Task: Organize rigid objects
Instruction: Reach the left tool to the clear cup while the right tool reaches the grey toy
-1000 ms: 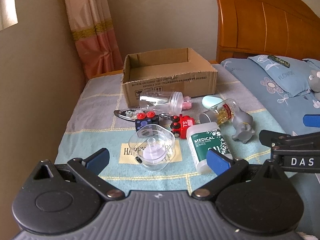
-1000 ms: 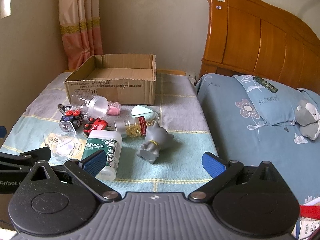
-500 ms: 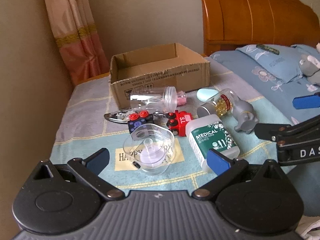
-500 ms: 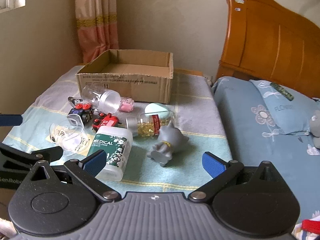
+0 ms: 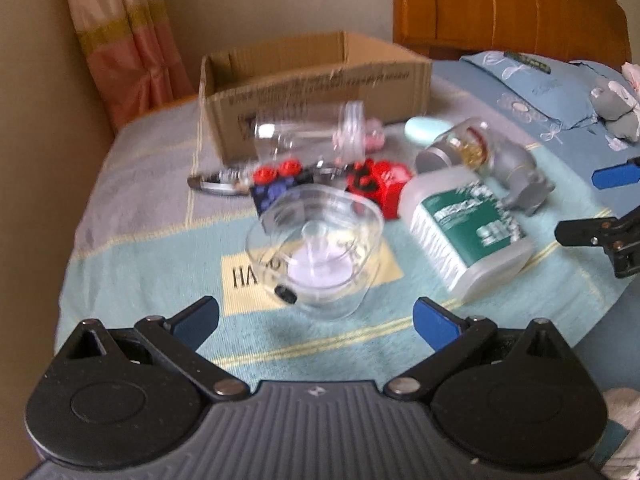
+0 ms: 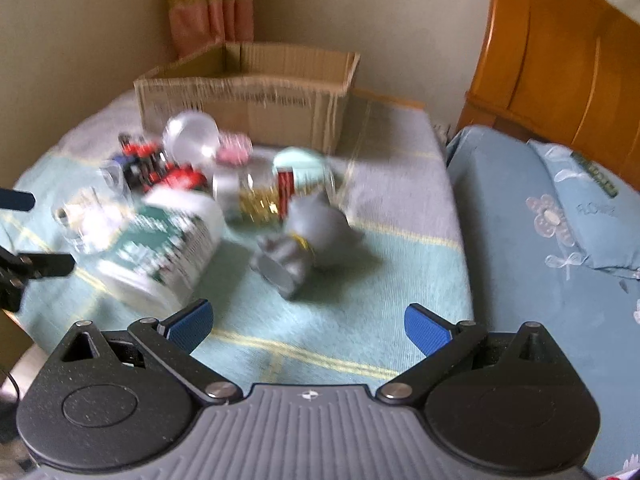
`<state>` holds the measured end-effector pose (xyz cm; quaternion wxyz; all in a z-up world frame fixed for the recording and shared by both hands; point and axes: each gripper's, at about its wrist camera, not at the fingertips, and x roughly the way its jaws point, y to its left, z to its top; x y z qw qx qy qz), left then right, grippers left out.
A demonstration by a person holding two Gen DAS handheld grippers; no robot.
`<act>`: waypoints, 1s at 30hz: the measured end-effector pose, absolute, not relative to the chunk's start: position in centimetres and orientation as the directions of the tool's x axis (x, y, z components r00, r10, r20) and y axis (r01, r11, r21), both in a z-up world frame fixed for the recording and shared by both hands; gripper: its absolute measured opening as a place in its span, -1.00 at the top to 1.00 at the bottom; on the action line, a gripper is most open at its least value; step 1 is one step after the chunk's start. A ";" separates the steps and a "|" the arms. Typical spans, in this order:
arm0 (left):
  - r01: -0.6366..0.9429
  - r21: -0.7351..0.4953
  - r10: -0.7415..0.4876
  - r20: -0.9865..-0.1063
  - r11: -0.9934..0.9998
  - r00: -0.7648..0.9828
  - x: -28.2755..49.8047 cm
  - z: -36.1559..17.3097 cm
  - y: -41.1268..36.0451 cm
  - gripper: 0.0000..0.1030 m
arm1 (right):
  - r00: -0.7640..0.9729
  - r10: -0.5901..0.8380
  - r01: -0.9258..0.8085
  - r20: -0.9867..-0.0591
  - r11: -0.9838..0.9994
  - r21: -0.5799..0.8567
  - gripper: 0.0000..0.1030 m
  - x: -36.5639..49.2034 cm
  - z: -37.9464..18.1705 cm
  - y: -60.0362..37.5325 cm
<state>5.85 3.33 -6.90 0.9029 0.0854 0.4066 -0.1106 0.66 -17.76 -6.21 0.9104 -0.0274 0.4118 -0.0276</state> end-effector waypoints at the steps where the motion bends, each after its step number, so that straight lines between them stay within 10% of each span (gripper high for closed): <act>1: 0.267 0.057 -0.132 -0.760 0.962 0.637 6.1 -7.2 3.5 -0.99 | 0.650 -0.060 0.023 -0.758 0.998 -0.060 -1.00 0.9 -6.7 -18.2; 30: 0.455 -0.014 -0.290 -0.787 0.891 0.544 10.5 -8.6 4.9 -0.99 | 0.603 0.247 -0.400 -0.758 0.916 -0.019 -1.00 8.0 -9.3 -21.2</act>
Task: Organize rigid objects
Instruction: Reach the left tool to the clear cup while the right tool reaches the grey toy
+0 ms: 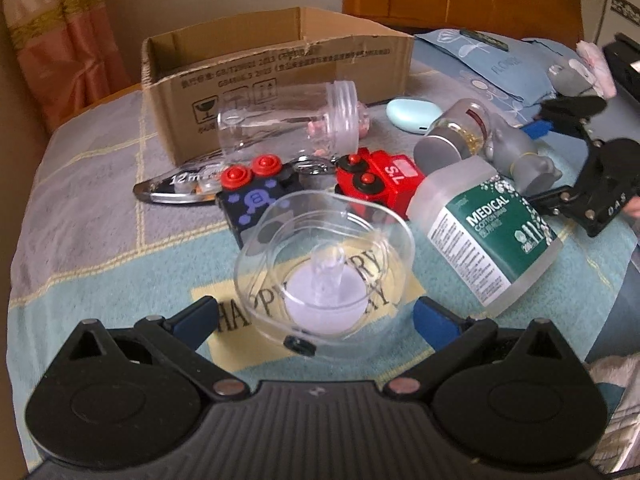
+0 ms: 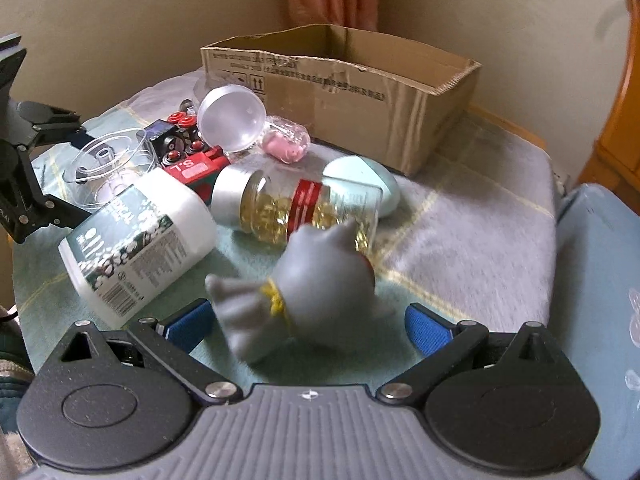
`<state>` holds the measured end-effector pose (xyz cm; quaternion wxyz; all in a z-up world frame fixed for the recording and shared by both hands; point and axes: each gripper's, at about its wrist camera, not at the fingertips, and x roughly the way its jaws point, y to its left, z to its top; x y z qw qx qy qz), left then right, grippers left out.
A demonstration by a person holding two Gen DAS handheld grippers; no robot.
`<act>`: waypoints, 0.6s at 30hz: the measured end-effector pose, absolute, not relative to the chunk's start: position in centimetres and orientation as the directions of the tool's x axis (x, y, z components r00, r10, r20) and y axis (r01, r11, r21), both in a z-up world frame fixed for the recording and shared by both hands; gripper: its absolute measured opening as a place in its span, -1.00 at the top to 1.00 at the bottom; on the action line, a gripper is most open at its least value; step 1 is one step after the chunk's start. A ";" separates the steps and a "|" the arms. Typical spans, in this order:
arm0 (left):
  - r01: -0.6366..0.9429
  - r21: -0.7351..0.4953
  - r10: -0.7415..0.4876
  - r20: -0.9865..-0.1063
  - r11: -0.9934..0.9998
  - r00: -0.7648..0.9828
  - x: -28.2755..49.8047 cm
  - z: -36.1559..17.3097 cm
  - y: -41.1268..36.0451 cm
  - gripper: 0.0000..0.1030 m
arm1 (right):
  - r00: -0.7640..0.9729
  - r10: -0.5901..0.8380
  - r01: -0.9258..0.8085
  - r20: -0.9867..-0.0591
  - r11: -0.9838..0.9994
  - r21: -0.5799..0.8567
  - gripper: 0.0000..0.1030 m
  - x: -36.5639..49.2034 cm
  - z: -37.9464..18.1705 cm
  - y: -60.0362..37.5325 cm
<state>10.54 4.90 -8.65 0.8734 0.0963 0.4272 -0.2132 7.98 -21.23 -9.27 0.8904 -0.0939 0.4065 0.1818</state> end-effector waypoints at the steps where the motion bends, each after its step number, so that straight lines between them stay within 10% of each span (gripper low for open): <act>1: 0.461 -0.013 -0.294 -0.787 0.887 0.542 10.6 -8.6 4.8 -0.99 | 0.600 0.253 -0.410 -0.759 0.912 -0.020 -1.00 8.3 -9.3 -21.2; 18: 0.590 0.025 -0.353 -0.781 0.807 0.516 11.8 -8.0 4.0 -0.66 | 0.554 0.255 -0.500 -0.793 0.863 -0.072 -1.00 8.5 -8.6 -20.2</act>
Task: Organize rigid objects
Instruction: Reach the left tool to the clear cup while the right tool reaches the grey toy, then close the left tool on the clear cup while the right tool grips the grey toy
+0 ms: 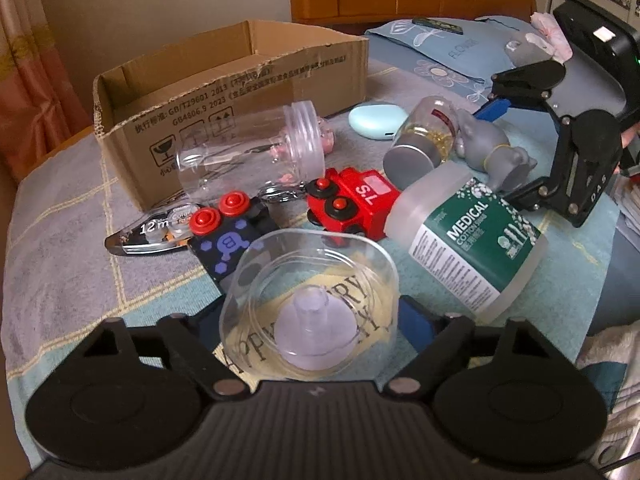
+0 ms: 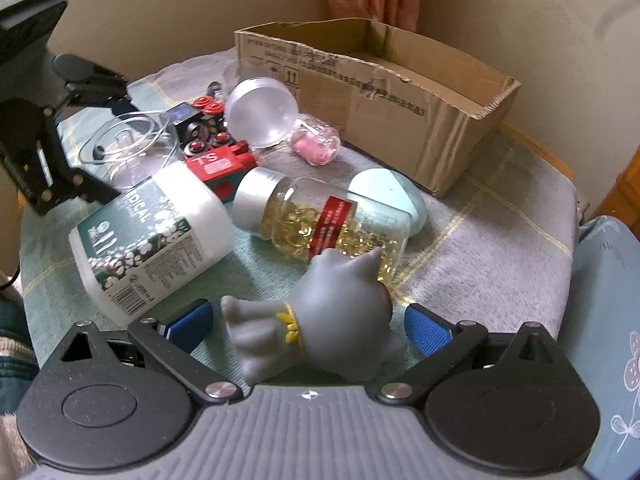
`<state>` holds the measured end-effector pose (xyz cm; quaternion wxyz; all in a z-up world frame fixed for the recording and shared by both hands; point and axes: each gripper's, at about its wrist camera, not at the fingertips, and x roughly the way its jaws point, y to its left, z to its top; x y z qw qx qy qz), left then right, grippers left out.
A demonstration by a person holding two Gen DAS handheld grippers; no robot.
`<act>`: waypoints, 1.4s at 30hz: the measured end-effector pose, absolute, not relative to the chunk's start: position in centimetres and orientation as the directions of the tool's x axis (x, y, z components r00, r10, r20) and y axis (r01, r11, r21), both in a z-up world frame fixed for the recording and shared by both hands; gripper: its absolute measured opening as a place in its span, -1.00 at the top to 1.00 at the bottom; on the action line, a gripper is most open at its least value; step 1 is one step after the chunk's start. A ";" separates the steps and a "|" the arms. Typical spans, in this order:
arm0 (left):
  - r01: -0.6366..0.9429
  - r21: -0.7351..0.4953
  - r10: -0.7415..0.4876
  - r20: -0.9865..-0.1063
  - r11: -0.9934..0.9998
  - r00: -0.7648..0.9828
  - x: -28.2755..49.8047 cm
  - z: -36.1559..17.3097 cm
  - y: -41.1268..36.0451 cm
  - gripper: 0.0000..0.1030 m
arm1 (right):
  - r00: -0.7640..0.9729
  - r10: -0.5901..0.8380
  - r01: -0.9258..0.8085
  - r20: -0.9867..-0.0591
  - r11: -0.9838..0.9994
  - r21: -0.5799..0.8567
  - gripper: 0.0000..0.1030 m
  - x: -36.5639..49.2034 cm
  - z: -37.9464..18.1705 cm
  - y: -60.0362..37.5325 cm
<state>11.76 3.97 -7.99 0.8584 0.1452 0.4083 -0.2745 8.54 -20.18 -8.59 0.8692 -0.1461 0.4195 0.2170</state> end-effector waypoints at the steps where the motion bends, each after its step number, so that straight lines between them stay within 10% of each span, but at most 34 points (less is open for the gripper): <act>1: 0.589 0.025 -0.352 -0.781 0.807 0.515 11.8 -8.0 4.0 -0.65 | 0.554 0.255 -0.505 -0.793 0.860 -0.075 -0.98 8.6 -8.6 -20.1; 15: 0.572 0.016 -0.337 -0.794 0.820 0.506 11.3 -6.8 4.3 -0.49 | 0.551 0.279 -0.416 -0.786 0.909 0.031 -0.56 8.0 -6.8 -21.5; 42: 0.452 0.128 -0.217 -0.742 0.883 0.634 19.6 4.2 3.2 -0.50 | 0.693 0.222 -0.322 -0.686 0.947 -0.019 -0.54 15.1 4.5 -19.2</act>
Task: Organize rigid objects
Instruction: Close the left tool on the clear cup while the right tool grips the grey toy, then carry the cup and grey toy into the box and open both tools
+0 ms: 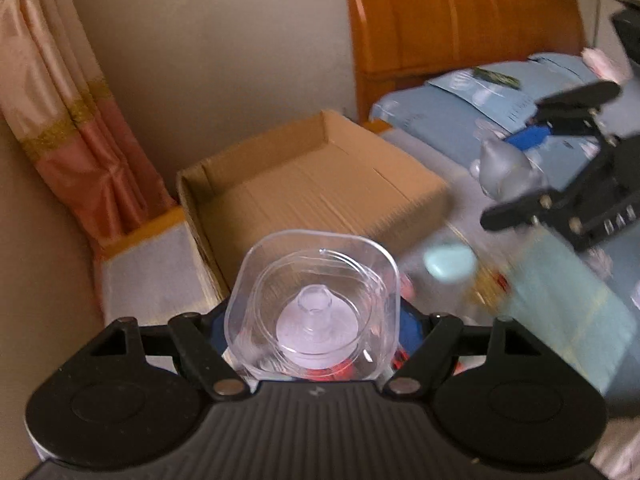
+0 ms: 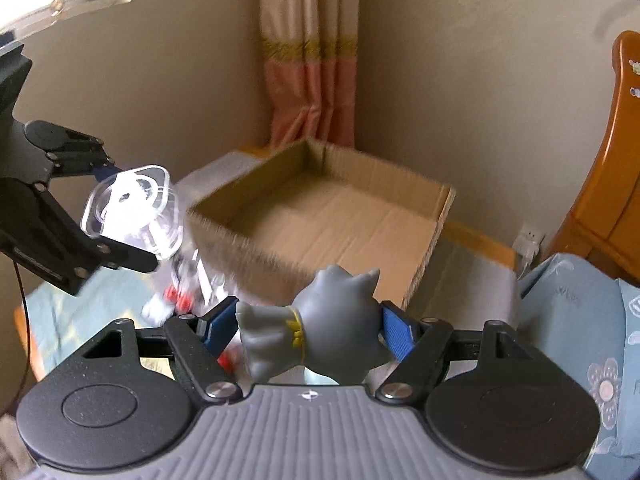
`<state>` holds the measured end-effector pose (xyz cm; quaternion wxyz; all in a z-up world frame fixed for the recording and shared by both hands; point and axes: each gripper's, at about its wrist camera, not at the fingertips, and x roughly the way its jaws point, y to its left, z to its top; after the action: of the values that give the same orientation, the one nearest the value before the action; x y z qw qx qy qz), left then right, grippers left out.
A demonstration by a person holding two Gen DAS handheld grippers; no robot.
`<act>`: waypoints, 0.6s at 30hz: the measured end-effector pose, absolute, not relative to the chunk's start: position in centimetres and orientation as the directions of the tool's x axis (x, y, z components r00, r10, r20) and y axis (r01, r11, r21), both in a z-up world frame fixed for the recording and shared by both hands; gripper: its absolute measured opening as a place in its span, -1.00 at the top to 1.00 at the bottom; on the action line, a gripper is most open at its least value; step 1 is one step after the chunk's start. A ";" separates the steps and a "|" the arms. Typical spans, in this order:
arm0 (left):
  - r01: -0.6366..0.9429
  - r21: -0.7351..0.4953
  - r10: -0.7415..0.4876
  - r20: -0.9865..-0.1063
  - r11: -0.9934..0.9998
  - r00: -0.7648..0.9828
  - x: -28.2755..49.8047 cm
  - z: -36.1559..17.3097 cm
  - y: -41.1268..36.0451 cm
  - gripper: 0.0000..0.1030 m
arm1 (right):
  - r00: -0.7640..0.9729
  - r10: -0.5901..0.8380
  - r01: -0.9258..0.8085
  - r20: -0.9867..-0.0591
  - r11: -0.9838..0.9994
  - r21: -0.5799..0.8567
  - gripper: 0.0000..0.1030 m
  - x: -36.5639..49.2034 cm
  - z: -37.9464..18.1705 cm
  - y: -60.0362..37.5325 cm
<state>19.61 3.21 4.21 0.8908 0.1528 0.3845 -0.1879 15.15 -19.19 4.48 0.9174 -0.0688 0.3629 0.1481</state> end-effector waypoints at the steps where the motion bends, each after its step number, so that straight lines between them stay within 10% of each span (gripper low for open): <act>1: 0.439 0.128 -0.209 -0.740 0.890 0.639 20.7 4.5 3.2 -0.50 | 0.697 0.218 -0.312 -0.683 0.950 -0.015 -0.54 16.0 4.8 -19.2; 18: 0.285 0.058 -0.143 -0.758 0.957 0.637 35.1 2.6 2.3 -0.59 | 0.673 0.130 -0.139 -0.728 0.989 0.048 -0.54 28.3 4.0 -21.1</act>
<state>35.11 2.32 2.58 0.9005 0.0864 0.4093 -0.1188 28.27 -21.09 4.04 0.9145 -0.0056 0.3978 0.0735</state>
